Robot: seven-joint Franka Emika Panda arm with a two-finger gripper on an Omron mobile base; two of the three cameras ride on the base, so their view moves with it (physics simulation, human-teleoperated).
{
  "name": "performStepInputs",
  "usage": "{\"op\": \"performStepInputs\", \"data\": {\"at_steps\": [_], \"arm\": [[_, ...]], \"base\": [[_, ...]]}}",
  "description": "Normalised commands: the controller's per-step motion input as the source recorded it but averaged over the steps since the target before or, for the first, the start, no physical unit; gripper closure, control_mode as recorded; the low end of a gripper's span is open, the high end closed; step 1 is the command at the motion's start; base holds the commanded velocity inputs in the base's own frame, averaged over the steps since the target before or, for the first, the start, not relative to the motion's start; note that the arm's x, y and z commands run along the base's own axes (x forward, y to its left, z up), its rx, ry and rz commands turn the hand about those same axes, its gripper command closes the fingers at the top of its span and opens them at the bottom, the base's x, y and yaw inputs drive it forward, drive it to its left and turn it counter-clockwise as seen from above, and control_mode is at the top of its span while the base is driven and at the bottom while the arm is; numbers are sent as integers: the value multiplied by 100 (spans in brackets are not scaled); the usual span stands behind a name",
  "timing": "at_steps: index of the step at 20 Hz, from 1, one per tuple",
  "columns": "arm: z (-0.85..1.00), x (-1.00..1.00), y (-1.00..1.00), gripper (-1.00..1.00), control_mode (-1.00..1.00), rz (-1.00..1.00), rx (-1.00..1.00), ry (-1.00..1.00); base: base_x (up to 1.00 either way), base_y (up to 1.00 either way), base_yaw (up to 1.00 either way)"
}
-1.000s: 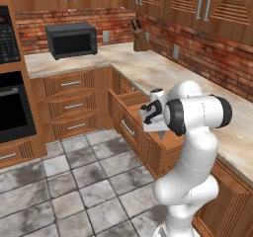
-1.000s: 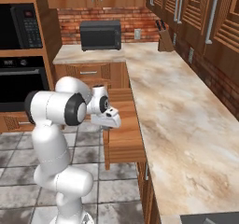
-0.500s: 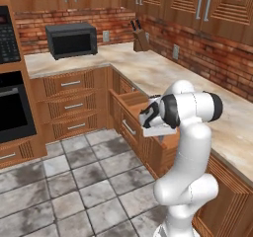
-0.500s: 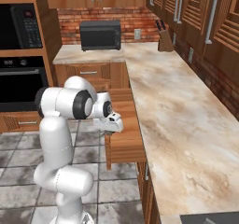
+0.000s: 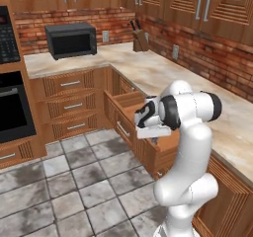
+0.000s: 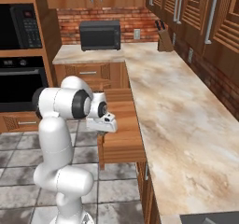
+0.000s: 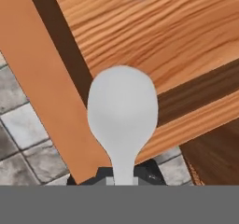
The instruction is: Pick up the metallic utensils from the counter and place them in the open drawer. Make sure not to pick up any wooden utensils.
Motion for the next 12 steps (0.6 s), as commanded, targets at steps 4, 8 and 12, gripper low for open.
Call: {"op": "performStepInputs", "data": {"at_steps": [4,8,12], "arm": [[-69,-49,100,100,-100,7,13,7],[-74,-38,100,100,-100,8,10,11],[-71,-41,100,100,-100,8,11,12]], "base": [[0,0,0],[0,0,0],[0,0,0]]}}
